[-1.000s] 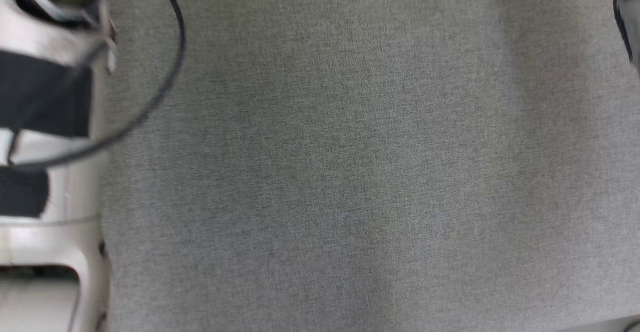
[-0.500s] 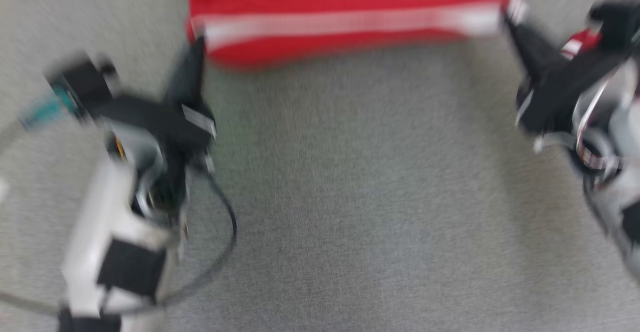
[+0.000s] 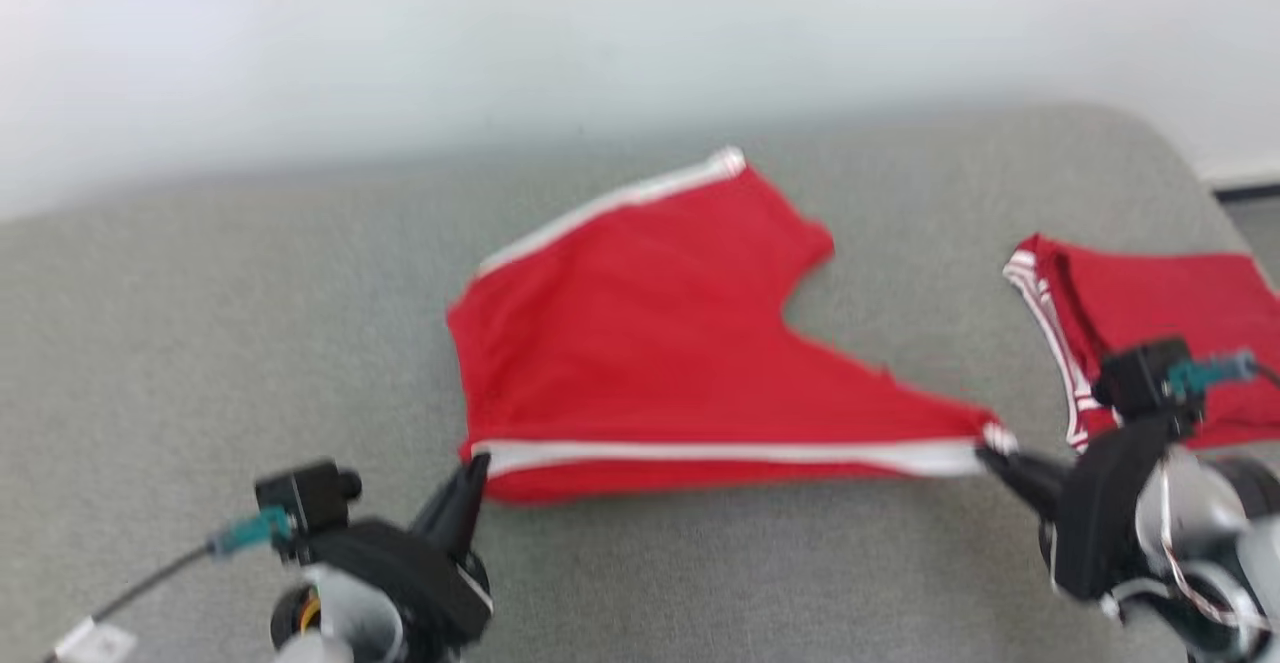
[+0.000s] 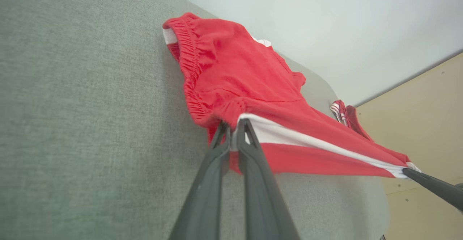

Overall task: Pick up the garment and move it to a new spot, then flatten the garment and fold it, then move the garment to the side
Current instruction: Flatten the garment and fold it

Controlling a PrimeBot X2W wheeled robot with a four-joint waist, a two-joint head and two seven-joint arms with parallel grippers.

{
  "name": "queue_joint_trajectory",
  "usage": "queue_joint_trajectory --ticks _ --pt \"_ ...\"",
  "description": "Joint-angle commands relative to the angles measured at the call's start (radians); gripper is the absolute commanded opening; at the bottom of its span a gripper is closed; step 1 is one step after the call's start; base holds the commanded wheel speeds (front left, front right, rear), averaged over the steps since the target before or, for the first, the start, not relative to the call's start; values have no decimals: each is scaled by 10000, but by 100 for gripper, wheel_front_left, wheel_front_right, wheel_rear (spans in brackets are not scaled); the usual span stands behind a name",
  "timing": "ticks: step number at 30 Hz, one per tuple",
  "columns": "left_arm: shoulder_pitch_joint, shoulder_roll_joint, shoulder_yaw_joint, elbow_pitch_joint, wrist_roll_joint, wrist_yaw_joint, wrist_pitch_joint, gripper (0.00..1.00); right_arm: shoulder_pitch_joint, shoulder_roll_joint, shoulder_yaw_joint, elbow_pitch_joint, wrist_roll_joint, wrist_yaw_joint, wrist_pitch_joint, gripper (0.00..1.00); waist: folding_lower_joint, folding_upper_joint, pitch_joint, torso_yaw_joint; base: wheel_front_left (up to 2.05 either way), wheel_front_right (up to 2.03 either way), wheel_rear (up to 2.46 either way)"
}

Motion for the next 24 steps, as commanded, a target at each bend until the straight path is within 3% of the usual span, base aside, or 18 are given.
queue_joint_trajectory --ticks 1,7,17,20,24 --pt "239 233 161 5 101 182 -111 0 278 -156 -253 34 -171 -69 95 0 5 3 -865 87 0 0 0" --pt "1660 573 -212 -837 533 828 85 0 2323 476 -1673 -1734 -648 -71 1739 0 5 3 -903 254 0 0 0" --pt "3546 1204 -674 -2128 1198 2047 603 0 5055 2055 -3751 -4232 -1248 -71 4656 0 5 3 -605 638 0 0 0" --pt "3697 1107 -605 -2665 1056 2123 552 0 5013 2294 -4002 -4882 -1419 -70 4967 0 5 3 -440 701 0 0 0" --pt "3363 872 -563 -3042 935 2140 492 0 4134 2184 -3943 -5031 -1662 -62 4423 0 5 3 -265 741 0 0 0"
